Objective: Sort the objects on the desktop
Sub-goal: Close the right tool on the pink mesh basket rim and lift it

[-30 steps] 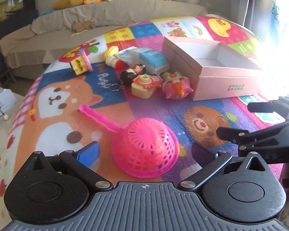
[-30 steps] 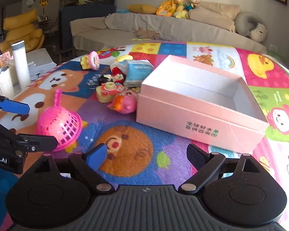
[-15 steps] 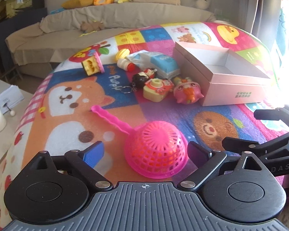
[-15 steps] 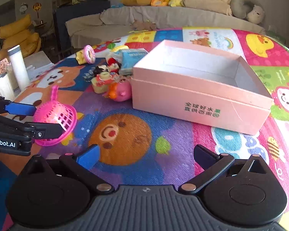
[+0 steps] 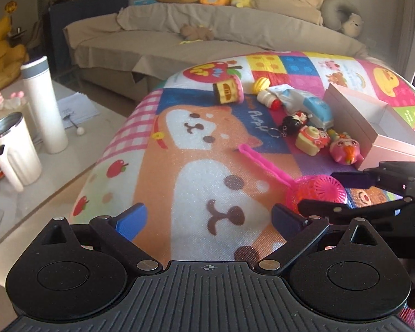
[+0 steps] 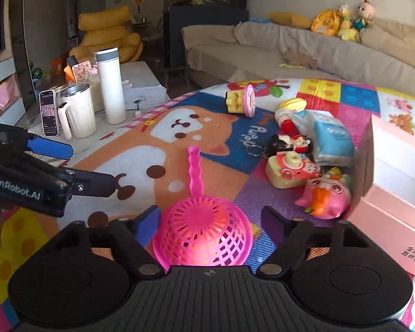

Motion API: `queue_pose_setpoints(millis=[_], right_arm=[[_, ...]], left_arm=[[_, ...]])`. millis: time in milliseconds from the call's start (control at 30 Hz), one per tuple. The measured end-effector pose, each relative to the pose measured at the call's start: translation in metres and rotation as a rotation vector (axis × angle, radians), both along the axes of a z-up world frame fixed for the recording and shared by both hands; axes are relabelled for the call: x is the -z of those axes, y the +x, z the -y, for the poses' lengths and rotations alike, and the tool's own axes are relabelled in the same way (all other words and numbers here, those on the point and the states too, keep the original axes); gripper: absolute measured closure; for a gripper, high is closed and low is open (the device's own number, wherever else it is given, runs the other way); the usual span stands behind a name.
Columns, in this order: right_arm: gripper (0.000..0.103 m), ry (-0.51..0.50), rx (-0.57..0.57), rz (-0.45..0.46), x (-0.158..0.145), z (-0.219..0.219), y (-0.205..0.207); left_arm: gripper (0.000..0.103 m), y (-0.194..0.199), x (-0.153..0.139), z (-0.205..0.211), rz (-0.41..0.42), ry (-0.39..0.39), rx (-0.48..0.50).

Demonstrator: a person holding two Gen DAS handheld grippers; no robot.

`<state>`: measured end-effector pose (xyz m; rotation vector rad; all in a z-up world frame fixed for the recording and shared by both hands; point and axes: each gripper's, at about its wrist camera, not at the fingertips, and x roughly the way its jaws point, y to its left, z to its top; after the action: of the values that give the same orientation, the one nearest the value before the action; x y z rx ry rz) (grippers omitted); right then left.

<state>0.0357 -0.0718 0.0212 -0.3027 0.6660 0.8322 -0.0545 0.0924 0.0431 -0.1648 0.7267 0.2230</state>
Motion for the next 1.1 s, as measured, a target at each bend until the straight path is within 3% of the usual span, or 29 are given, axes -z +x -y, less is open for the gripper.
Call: queue_pose_setpoints(millis=[133,267,367,500,633,700,733,833,933,1033,1100], right_arm=[[0.043,0.049,0.044,0.034,-0.021,0.017,-0.005],[0.045,0.111,0.128,0.119,-0.059,0.063,-0.017],[0.046,0.102,0.192,0.141,-0.068,0.099,-0.027],[0.052,0.038,0.250,0.088,-0.051,0.132,-0.041],[0.054,0.047,0.271,-0.034,-0.028,0.155,-0.052],[0.048,0.063,0.262,-0.043,-0.023,0.160,-0.059],[0.035,0.062,0.256,-0.035,-0.022,0.160,-0.062],[0.016,0.080,0.267,0.010,-0.022,0.163,-0.065],[0.011,0.061,0.255,0.019,-0.018,0.162,-0.059],[0.006,0.030,0.248,0.006,-0.006,0.156,-0.051],[0.006,0.002,0.255,-0.003,0.004,0.151,-0.043]], left_arm=[[0.003,-0.001,-0.002,0.014,0.010,0.000,0.076],[0.003,0.005,0.000,0.043,0.022,0.014,0.197],[0.003,0.017,0.006,0.067,0.024,0.033,0.255],[0.004,0.038,0.015,0.088,0.007,0.049,0.286],[0.012,0.055,0.022,0.098,-0.015,0.063,0.294],[0.011,0.057,0.024,0.101,-0.028,0.033,0.332],[0.010,0.056,0.024,0.104,-0.037,0.011,0.365],[0.008,0.044,0.022,0.115,-0.029,-0.021,0.485],[0.008,0.037,0.020,0.121,-0.013,-0.012,0.517],[0.008,0.040,0.021,0.121,-0.012,0.070,0.466],[0.008,0.048,0.022,0.116,-0.035,0.083,0.427]])
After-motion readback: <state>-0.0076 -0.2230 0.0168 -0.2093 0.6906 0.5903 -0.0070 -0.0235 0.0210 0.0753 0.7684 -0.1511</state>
